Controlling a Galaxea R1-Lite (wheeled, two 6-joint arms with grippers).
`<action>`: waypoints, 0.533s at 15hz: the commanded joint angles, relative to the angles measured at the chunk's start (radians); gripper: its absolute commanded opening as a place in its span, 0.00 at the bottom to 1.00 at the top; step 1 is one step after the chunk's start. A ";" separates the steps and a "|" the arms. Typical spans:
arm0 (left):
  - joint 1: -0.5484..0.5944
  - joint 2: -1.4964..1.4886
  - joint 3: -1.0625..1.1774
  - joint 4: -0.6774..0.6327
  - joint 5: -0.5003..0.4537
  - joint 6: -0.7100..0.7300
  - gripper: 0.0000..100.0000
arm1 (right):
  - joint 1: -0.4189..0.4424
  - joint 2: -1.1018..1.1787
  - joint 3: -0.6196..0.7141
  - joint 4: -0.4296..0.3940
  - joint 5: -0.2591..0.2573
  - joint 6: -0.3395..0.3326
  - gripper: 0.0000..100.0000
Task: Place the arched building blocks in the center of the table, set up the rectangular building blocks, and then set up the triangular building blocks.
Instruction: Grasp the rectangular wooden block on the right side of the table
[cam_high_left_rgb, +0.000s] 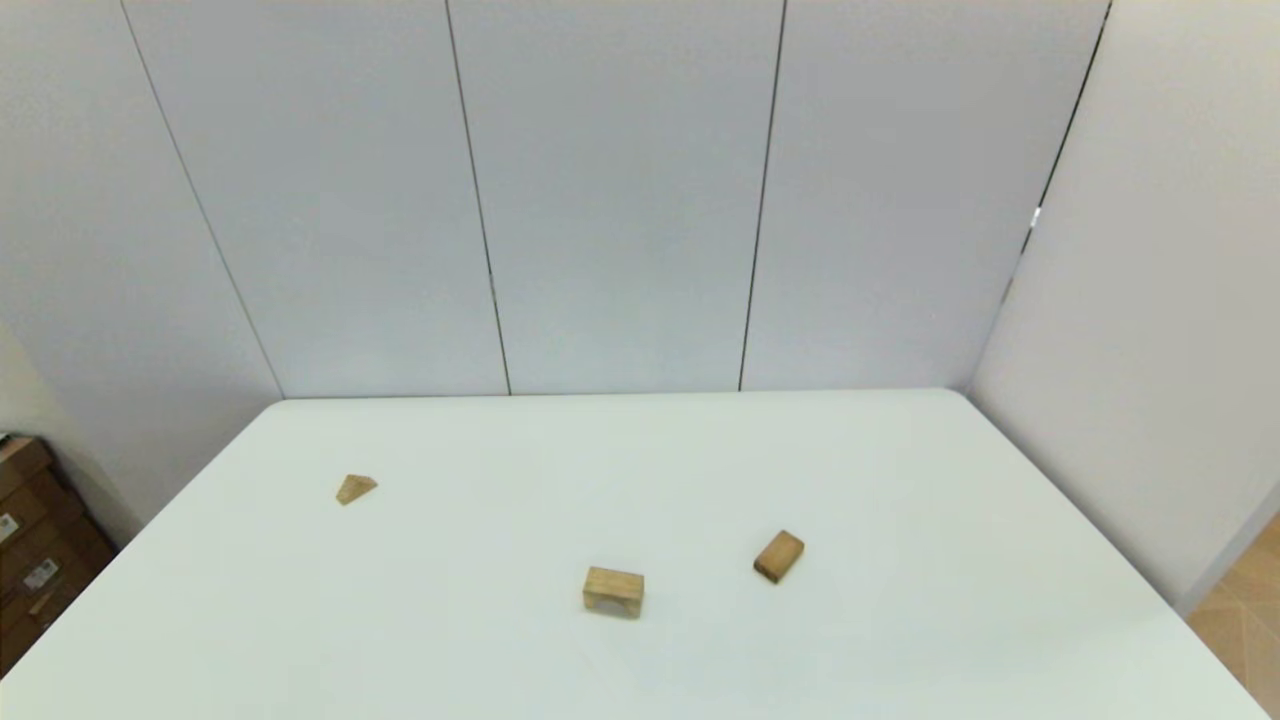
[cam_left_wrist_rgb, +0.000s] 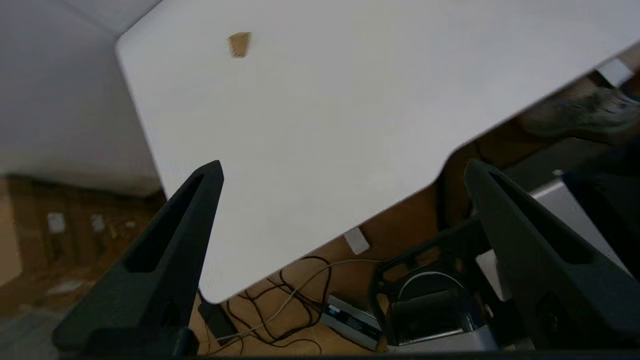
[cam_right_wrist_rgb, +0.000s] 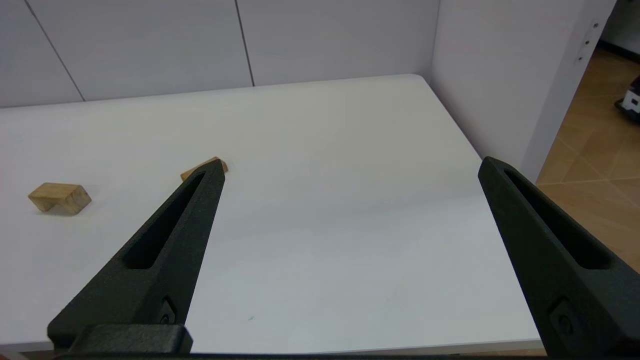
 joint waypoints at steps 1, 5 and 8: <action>0.110 -0.268 0.220 -0.182 0.053 -0.029 1.00 | 0.000 0.000 0.000 -0.001 0.000 0.000 1.00; 0.183 -0.465 0.332 -0.206 0.055 -0.061 1.00 | 0.000 0.000 0.000 -0.001 0.000 0.000 1.00; 0.181 -0.574 0.381 -0.206 0.084 -0.059 1.00 | 0.000 0.000 0.002 -0.001 0.000 0.000 1.00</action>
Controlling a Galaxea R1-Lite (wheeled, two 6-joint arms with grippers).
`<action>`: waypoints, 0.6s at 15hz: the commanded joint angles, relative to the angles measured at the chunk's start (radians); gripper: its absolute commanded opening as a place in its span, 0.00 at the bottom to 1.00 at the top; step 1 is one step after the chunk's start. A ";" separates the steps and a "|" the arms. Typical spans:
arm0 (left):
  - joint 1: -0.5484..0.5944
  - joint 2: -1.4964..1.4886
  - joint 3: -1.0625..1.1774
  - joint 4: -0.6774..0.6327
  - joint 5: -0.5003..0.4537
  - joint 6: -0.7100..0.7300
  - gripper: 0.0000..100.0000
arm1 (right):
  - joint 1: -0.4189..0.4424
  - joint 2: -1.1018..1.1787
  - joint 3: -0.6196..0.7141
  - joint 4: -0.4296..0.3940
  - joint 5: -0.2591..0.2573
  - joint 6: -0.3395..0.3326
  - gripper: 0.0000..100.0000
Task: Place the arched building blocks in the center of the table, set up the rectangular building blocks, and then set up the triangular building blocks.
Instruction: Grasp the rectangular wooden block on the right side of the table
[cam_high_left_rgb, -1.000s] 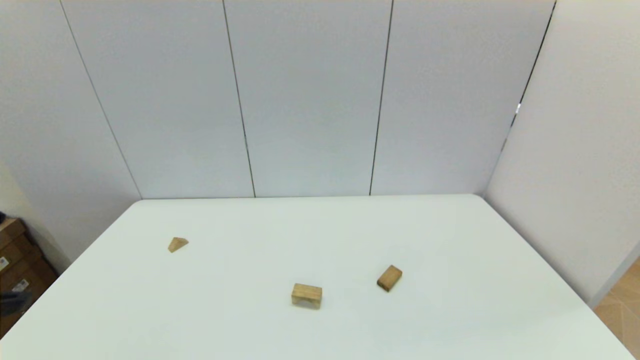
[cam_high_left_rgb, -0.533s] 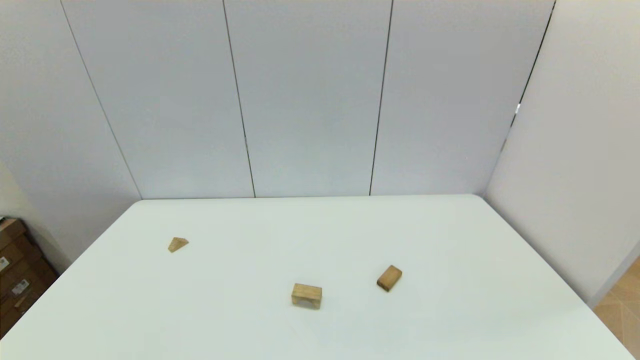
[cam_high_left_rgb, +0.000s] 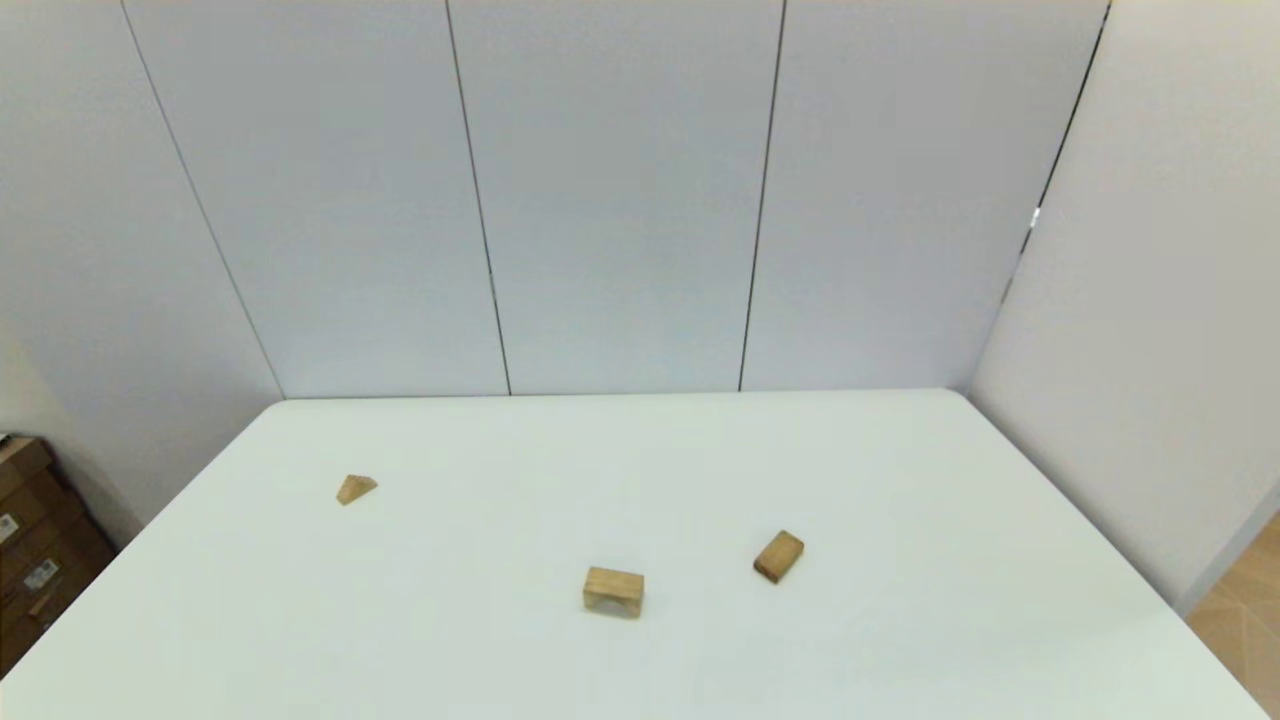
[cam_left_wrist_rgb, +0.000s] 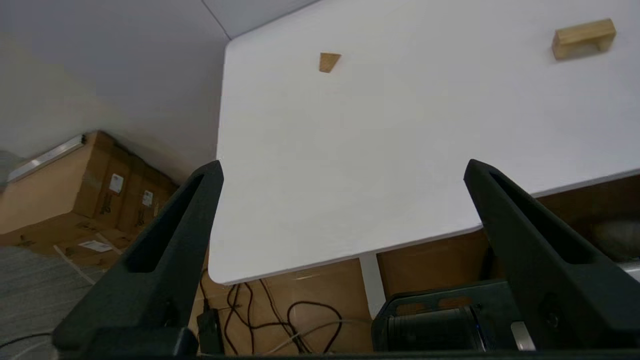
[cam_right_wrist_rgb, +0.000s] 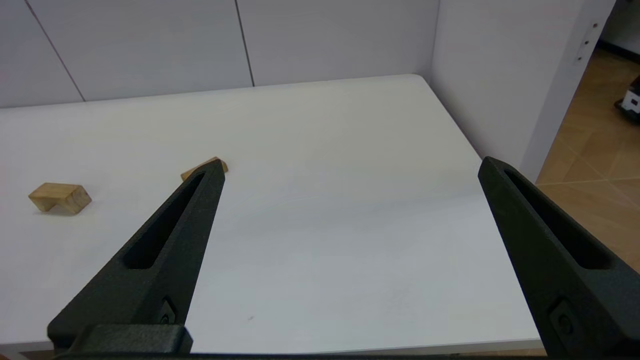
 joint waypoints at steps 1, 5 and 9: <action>0.012 -0.172 0.066 0.000 0.029 -0.002 1.00 | 0.000 0.000 0.000 -0.001 0.000 0.000 1.00; 0.009 -0.296 0.141 -0.016 0.032 -0.017 1.00 | 0.000 0.000 0.000 -0.001 0.000 0.000 1.00; 0.004 -0.382 0.324 -0.234 0.029 -0.048 1.00 | 0.000 0.000 0.000 -0.001 0.000 0.000 1.00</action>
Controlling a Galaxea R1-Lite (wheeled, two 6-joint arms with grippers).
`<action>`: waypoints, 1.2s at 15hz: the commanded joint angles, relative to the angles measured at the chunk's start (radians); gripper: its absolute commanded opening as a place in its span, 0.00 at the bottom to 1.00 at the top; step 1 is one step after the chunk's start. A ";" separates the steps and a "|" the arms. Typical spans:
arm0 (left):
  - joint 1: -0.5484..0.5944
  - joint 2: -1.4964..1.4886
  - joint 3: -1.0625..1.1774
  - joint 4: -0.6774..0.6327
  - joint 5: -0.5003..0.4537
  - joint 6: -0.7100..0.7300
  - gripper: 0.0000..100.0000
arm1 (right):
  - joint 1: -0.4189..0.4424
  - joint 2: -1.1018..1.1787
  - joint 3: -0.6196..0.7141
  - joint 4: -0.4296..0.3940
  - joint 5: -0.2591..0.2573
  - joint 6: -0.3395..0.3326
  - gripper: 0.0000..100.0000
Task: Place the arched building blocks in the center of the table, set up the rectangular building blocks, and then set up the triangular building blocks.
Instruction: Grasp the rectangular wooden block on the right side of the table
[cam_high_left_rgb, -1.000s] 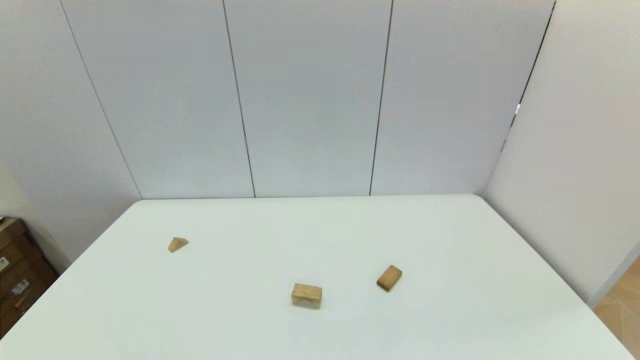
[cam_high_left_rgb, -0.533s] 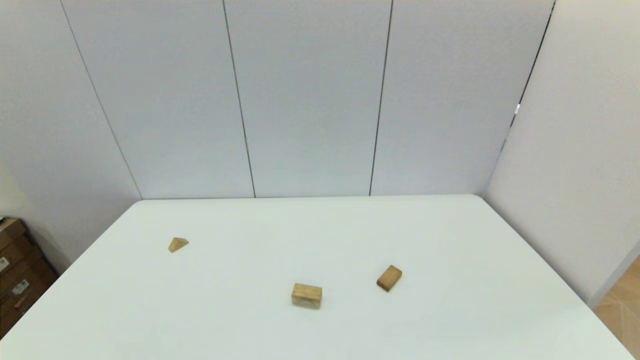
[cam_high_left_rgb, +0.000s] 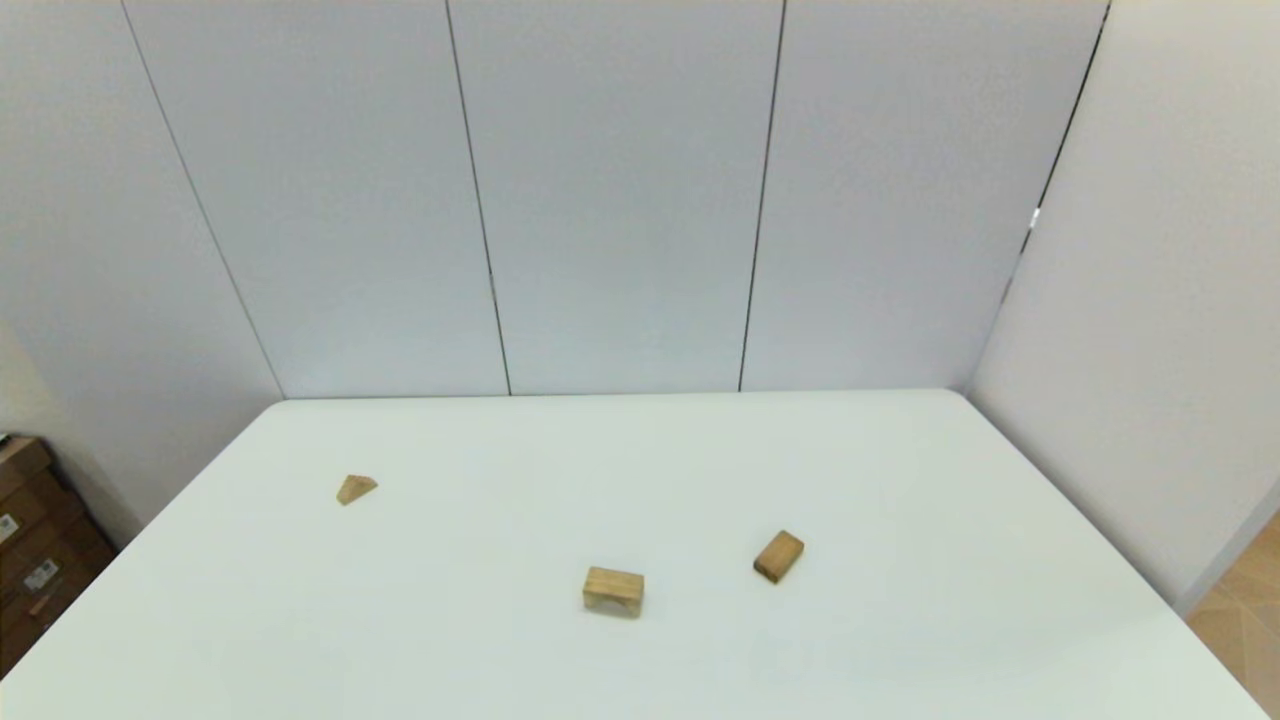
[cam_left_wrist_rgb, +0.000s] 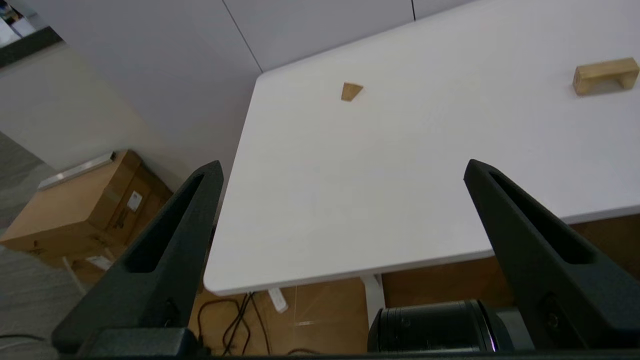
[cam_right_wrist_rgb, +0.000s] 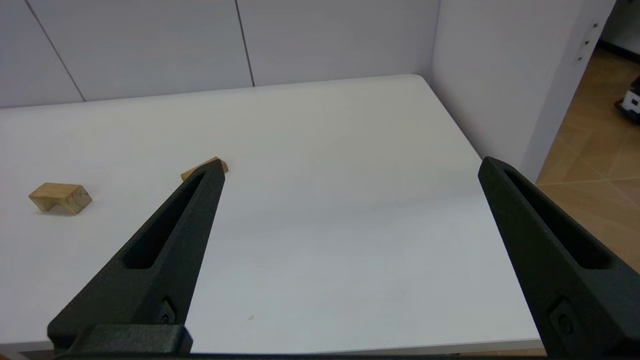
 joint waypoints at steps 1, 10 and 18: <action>-0.003 -0.070 0.161 -0.211 -0.010 -0.078 1.00 | 0.000 0.000 0.000 -0.001 0.000 0.000 1.00; -0.003 -0.070 0.569 -0.758 -0.119 -0.221 1.00 | 0.000 0.000 0.002 -0.001 0.000 0.000 1.00; -0.003 -0.070 0.708 -0.922 -0.143 -0.247 1.00 | 0.000 0.000 0.000 -0.001 0.000 0.000 1.00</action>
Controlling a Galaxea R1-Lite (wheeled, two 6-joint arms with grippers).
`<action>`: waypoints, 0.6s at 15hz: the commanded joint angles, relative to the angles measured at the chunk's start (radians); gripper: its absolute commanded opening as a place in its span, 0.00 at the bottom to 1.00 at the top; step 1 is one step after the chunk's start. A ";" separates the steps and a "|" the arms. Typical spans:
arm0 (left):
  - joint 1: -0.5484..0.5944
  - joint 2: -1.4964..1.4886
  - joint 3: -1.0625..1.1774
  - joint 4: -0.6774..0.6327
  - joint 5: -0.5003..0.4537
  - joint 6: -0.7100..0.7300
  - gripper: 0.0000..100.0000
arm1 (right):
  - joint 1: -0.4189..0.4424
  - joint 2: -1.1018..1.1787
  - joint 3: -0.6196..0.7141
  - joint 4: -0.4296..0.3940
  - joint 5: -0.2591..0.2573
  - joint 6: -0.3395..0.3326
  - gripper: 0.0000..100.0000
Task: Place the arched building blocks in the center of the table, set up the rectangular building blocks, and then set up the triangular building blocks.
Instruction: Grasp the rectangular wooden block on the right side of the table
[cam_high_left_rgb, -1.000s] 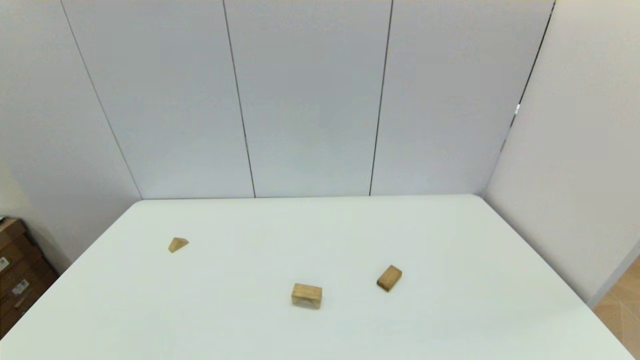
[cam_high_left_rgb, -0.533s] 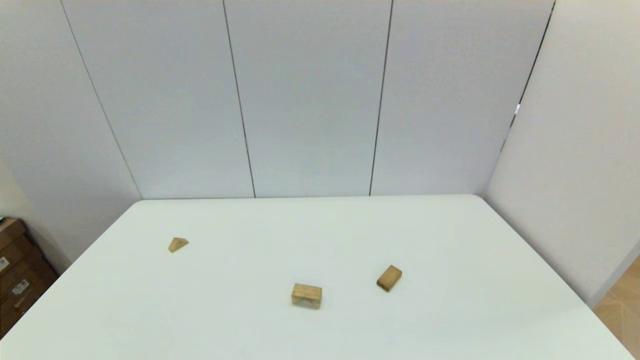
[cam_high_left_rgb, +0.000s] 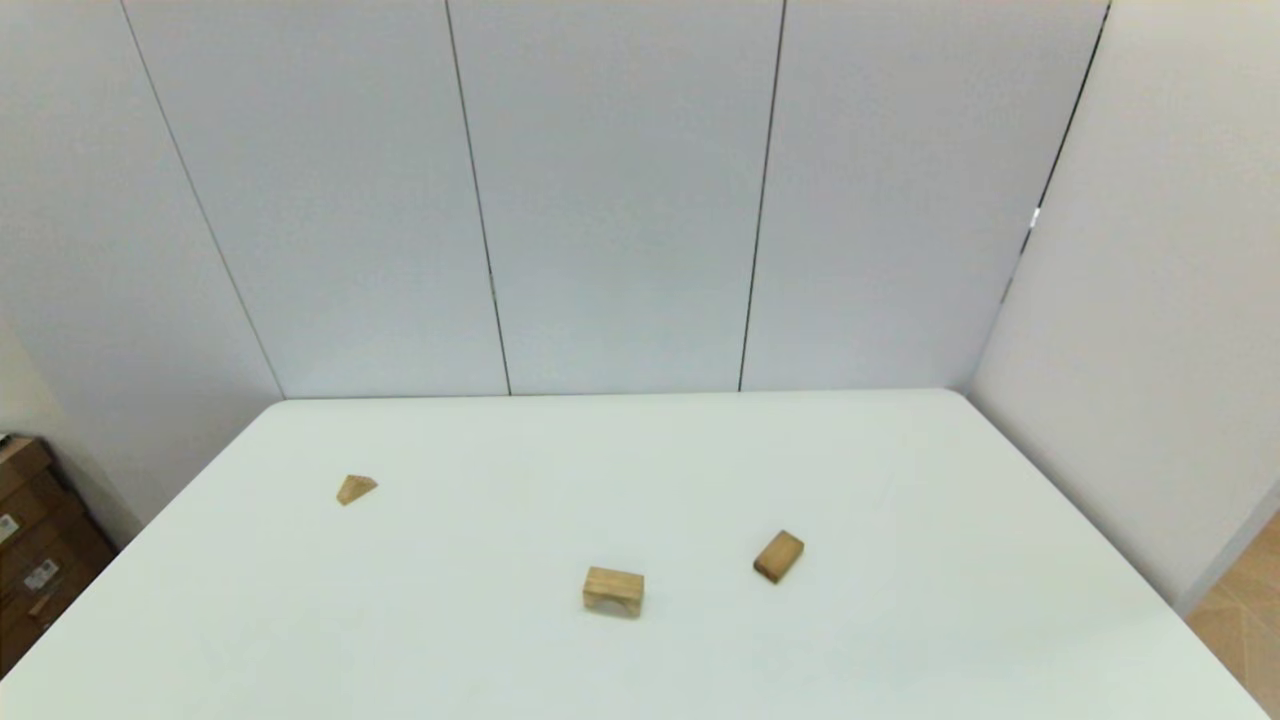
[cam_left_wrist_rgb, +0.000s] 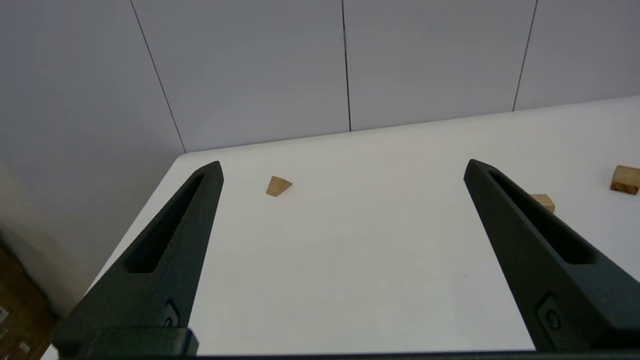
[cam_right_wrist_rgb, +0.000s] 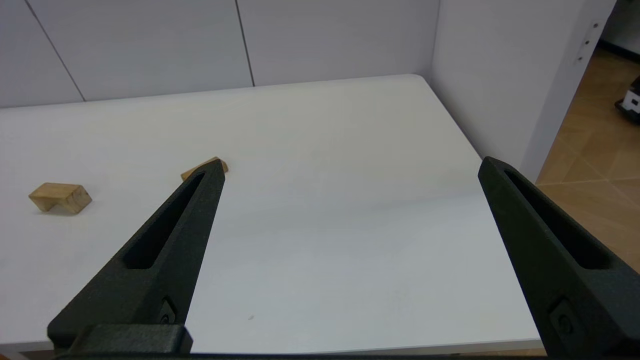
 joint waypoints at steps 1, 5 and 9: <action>0.000 0.001 0.030 -0.034 0.002 -0.001 1.00 | 0.000 0.000 0.002 -0.001 0.000 0.000 1.00; 0.000 0.001 0.030 -0.036 0.002 -0.003 1.00 | 0.000 0.000 0.000 -0.001 0.000 0.000 1.00; 0.000 0.001 0.028 -0.040 0.002 -0.003 1.00 | 0.000 0.000 0.000 -0.001 0.000 0.000 1.00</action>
